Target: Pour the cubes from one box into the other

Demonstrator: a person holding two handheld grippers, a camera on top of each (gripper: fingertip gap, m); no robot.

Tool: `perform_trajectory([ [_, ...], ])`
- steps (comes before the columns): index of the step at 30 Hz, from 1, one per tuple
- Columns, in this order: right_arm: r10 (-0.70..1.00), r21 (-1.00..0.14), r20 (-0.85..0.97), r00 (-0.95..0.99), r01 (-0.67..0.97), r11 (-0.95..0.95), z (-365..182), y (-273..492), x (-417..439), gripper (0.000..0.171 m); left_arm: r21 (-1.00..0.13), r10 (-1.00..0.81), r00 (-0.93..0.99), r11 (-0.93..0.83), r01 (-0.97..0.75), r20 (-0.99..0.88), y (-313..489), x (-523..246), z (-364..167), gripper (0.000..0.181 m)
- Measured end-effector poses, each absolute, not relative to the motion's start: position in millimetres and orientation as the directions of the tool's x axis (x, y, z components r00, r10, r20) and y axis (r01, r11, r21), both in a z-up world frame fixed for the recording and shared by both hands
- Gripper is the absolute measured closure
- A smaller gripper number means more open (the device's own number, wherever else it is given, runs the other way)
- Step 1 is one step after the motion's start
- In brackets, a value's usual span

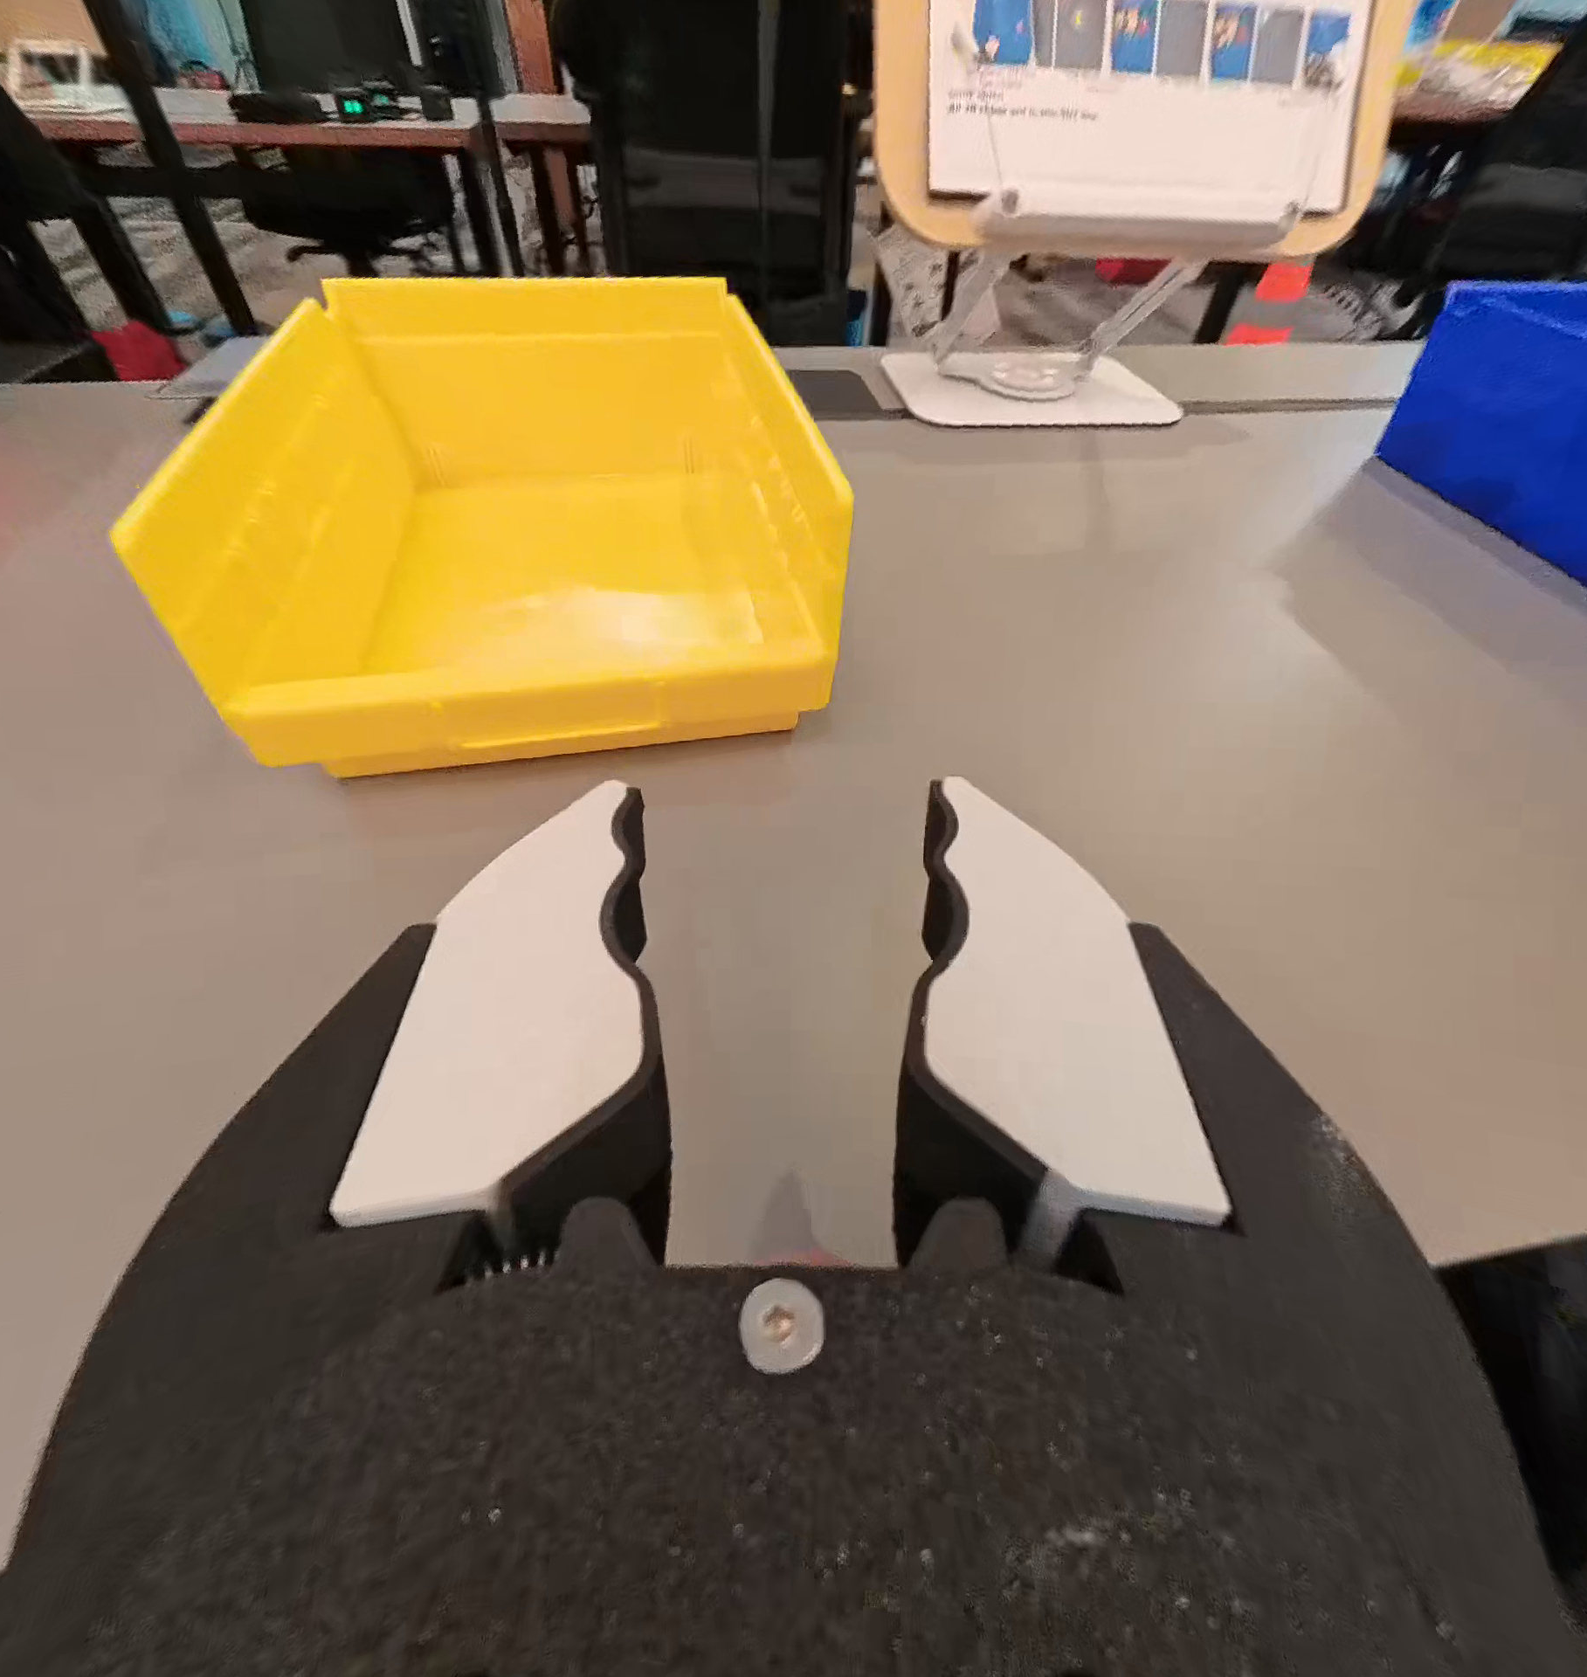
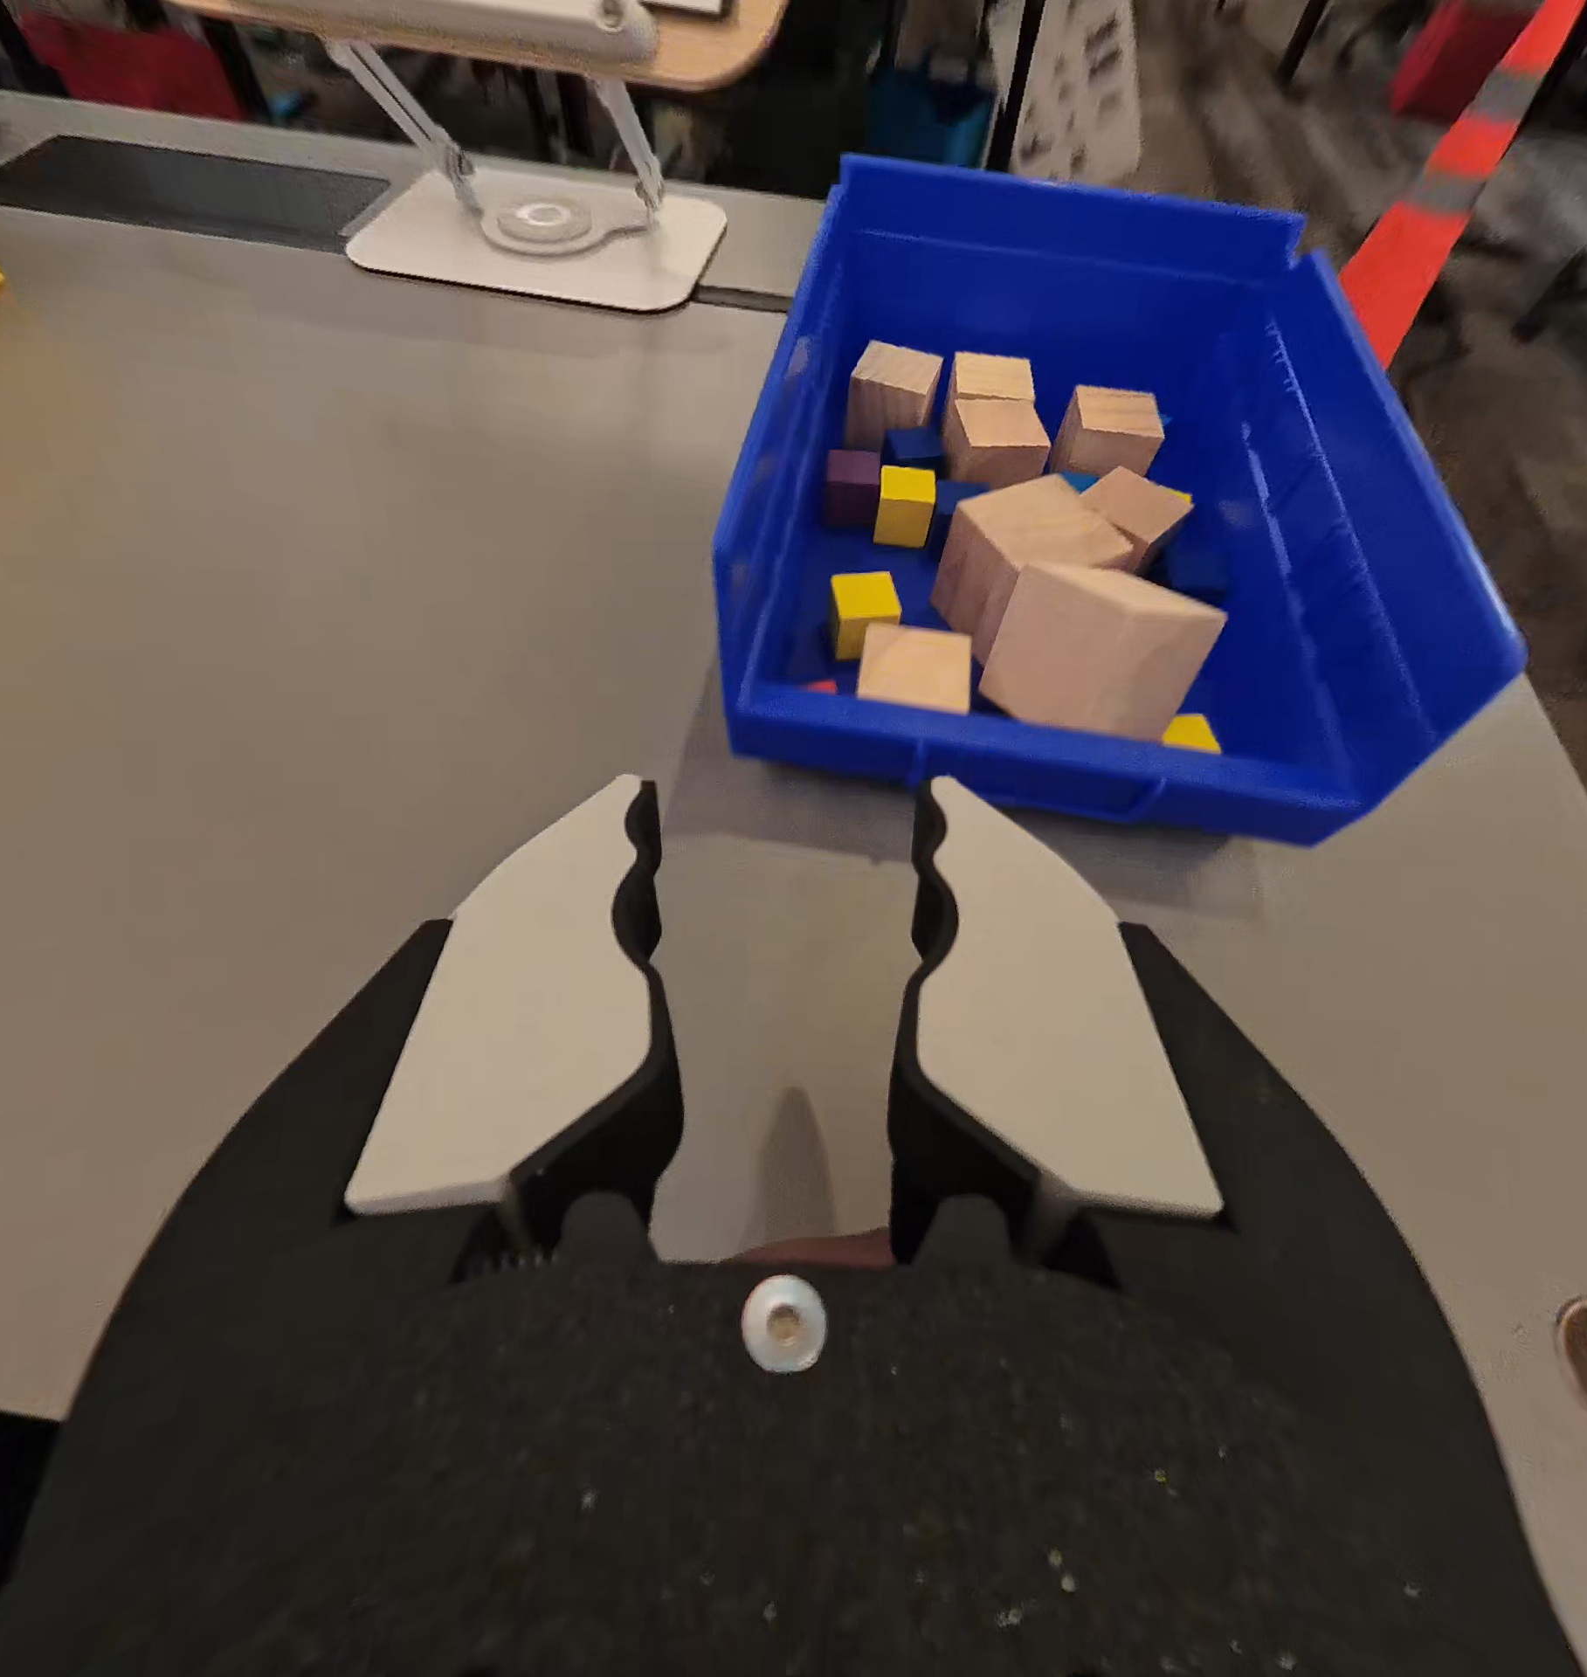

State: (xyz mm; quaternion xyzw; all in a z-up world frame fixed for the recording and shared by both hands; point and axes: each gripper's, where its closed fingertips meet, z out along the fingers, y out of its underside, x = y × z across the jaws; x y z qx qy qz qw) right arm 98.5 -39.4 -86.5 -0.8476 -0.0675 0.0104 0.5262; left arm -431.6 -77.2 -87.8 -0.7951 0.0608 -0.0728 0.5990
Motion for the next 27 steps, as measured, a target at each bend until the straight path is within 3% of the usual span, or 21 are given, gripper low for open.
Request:
perform_trajectory([
  [6, 0.067, -0.938, 0.109, 0.992, 0.125, -0.322, -93, -70, 113, 0.118, -0.969, -0.163, 0.979, -0.234, 0.086, 0.126, -74, -451, -80, 0.117],
  [11, 0.086, -0.924, -0.032, 0.996, 0.003, -0.381, -114, -70, 124, 0.118, -0.949, -0.172, 0.978, -0.311, 0.056, 0.114, -70, -444, -95, 0.113],
  [16, 0.051, -0.910, 0.112, 0.992, 0.123, -0.396, -119, -71, 140, 0.116, -0.952, -0.168, 0.982, -0.305, 0.027, 0.081, -70, -444, -95, 0.113],
  [21, 0.053, -0.917, 0.009, 0.999, 0.030, -0.397, -119, -72, 140, 0.117, -0.947, -0.145, 0.980, -0.309, 0.086, 0.136, -69, -451, -94, 0.109],
  [27, 0.043, -0.924, 0.026, 0.999, 0.041, -0.380, -116, -70, 145, 0.118, -0.933, -0.166, 0.976, -0.351, 0.076, 0.142, -68, -446, -101, 0.106],
])
